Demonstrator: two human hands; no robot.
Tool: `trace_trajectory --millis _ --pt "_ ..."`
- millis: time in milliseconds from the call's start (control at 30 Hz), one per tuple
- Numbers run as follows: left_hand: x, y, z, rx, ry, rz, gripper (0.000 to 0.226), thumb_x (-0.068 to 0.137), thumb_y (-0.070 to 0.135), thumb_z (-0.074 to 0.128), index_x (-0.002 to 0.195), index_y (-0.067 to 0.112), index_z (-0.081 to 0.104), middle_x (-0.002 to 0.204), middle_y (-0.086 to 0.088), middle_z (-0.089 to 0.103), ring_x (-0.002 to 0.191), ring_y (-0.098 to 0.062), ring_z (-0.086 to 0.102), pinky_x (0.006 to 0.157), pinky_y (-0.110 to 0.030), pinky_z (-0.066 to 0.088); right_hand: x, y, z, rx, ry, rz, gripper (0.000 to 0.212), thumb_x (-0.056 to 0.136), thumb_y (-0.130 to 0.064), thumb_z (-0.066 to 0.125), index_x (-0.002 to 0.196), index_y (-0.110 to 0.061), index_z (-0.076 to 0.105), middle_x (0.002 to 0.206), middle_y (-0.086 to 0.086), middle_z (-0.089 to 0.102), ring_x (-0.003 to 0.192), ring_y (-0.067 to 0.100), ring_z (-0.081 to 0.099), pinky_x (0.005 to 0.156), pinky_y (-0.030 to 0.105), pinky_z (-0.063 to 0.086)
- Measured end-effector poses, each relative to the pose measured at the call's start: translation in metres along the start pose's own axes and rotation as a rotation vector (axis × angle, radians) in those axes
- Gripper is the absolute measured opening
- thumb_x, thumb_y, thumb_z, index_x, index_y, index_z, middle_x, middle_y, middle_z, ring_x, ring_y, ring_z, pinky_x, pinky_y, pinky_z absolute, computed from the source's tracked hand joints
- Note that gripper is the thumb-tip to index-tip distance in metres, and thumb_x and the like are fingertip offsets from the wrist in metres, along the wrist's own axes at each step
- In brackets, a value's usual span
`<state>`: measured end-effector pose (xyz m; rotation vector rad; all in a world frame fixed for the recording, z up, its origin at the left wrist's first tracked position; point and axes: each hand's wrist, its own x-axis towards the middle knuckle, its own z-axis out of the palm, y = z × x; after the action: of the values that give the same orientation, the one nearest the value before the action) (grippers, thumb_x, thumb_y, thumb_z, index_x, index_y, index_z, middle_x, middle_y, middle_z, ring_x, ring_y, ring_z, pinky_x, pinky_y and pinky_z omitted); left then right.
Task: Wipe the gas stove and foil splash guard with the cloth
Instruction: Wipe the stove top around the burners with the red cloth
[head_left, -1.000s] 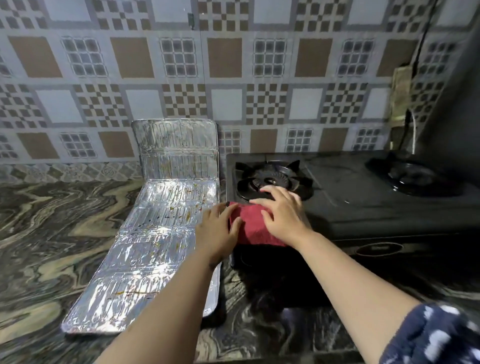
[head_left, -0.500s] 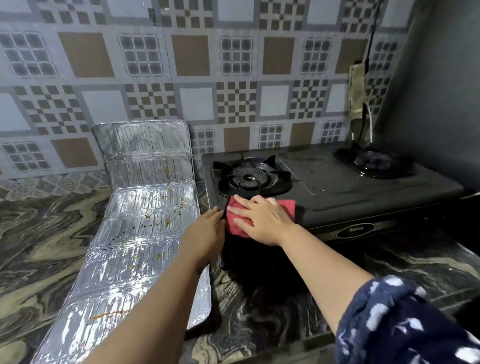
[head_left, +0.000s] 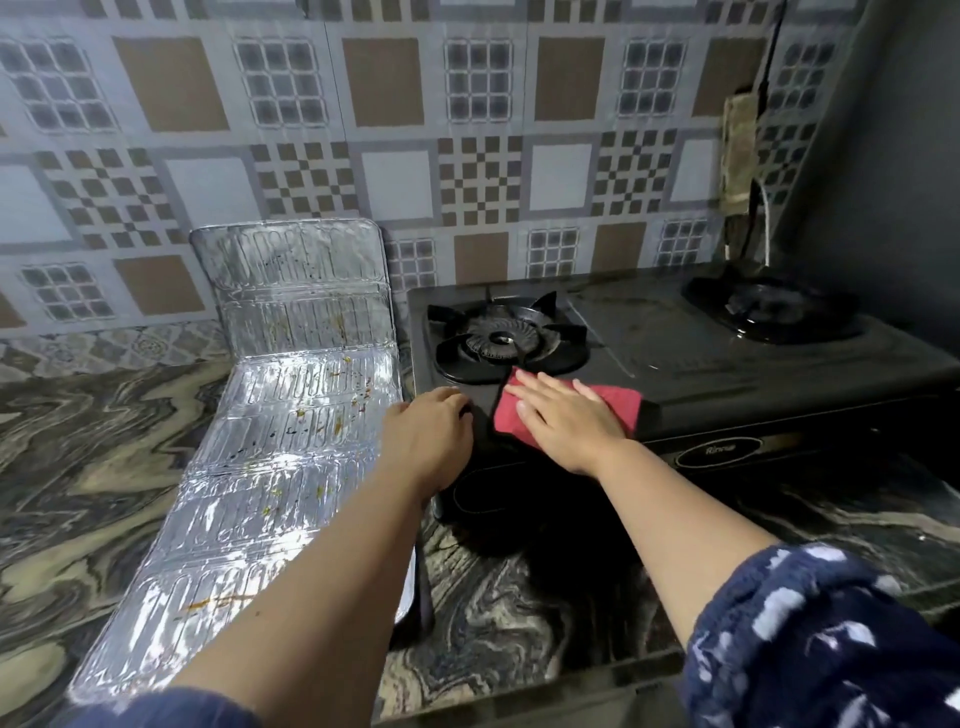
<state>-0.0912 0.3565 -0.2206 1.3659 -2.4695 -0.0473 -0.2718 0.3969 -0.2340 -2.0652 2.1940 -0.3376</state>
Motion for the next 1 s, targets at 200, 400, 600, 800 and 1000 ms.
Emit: trace_trajectory --millis 200,400,600,800,1000 --pt "0.013 0.030 0.004 0.006 -0.023 -0.047 0.035 0.094 0.028 0.039 0.122 0.028 0.059 0.130 0.007 0.058 0.118 -0.019 0.056 0.094 -0.036 0.038 -0.005 0.002 0.001 0.033 0.026 -0.071 0.045 0.102 -0.034 0.021 0.147 -0.034 0.029 0.158 -0.017 0.017 0.146 0.006 0.011 0.120 0.040 0.002" --pt "0.039 0.071 0.008 -0.024 -0.045 -0.032 0.038 0.088 0.023 0.043 0.120 0.029 0.062 0.127 0.004 0.061 0.115 -0.022 0.058 0.091 -0.038 0.049 -0.015 0.055 -0.010 -0.003 0.064 -0.133 0.045 0.102 -0.037 0.026 0.146 -0.032 0.031 0.158 -0.015 0.020 0.146 0.007 0.015 0.119 0.039 0.006" --pt "0.062 0.116 0.023 -0.011 -0.039 -0.023 0.036 0.091 0.022 0.042 0.121 0.026 0.062 0.129 0.003 0.059 0.114 -0.025 0.058 0.088 -0.035 0.045 -0.004 0.129 -0.034 -0.026 -0.038 0.027 0.050 0.101 -0.043 0.019 0.149 -0.034 0.022 0.160 -0.013 0.008 0.147 0.007 0.004 0.120 0.041 0.001" --pt "0.085 0.145 0.033 0.026 -0.061 0.023 0.031 0.087 0.023 0.043 0.107 0.022 0.066 0.121 0.004 0.062 0.111 -0.024 0.059 0.084 -0.035 0.045 0.029 0.163 -0.045 -0.044 -0.089 0.152 0.058 0.098 -0.053 0.016 0.152 -0.032 0.010 0.161 -0.011 -0.003 0.148 0.011 -0.003 0.119 0.044 -0.001" --pt "0.104 0.176 0.034 -0.002 -0.119 0.027 0.034 0.087 0.024 0.043 0.114 0.024 0.065 0.123 0.001 0.061 0.115 -0.025 0.057 0.089 -0.037 0.046 0.008 0.184 -0.045 -0.058 -0.052 0.071 0.056 0.098 -0.055 0.017 0.150 -0.036 0.013 0.161 -0.012 0.001 0.148 0.011 -0.001 0.119 0.044 -0.001"
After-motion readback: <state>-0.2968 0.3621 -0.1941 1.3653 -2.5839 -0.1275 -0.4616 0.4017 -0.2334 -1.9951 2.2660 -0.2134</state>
